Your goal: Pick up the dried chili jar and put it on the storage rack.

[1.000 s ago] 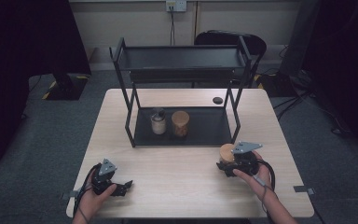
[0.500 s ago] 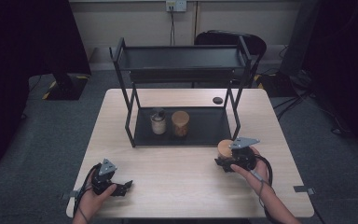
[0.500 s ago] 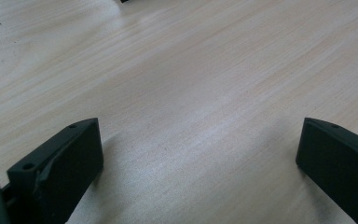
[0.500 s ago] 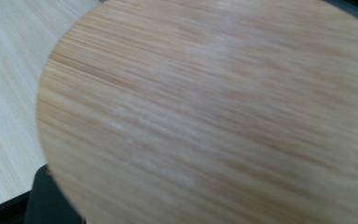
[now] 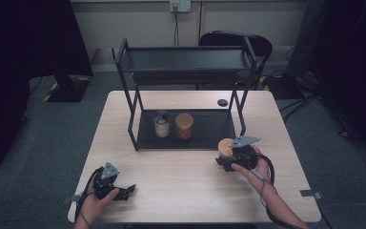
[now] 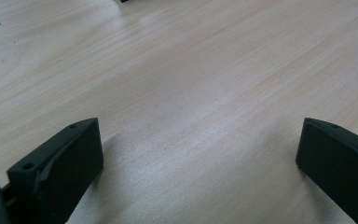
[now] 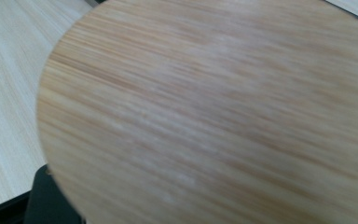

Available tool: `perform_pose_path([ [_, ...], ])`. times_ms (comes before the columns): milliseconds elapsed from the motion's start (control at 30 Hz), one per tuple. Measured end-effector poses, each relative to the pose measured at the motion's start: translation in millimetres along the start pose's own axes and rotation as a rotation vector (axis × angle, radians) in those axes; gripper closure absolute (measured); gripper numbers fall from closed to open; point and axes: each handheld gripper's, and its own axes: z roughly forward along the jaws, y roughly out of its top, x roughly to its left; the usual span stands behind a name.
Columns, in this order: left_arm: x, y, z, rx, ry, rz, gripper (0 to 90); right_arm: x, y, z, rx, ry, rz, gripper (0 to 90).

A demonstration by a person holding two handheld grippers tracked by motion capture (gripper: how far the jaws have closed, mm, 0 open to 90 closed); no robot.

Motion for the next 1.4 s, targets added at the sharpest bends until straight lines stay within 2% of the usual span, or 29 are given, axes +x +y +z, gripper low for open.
perform_pose_path([
  [633,1.4,1.4,1.3,0.000,-0.004,0.004,0.0,2.4,7.5,0.7,0.005,-0.005,-0.007,25.5],
  [1400,3.3,3.7,3.6,0.002,-0.007,0.010,0.0,-0.8,19.1,16.3,0.019,-0.014,0.004,25.5],
])
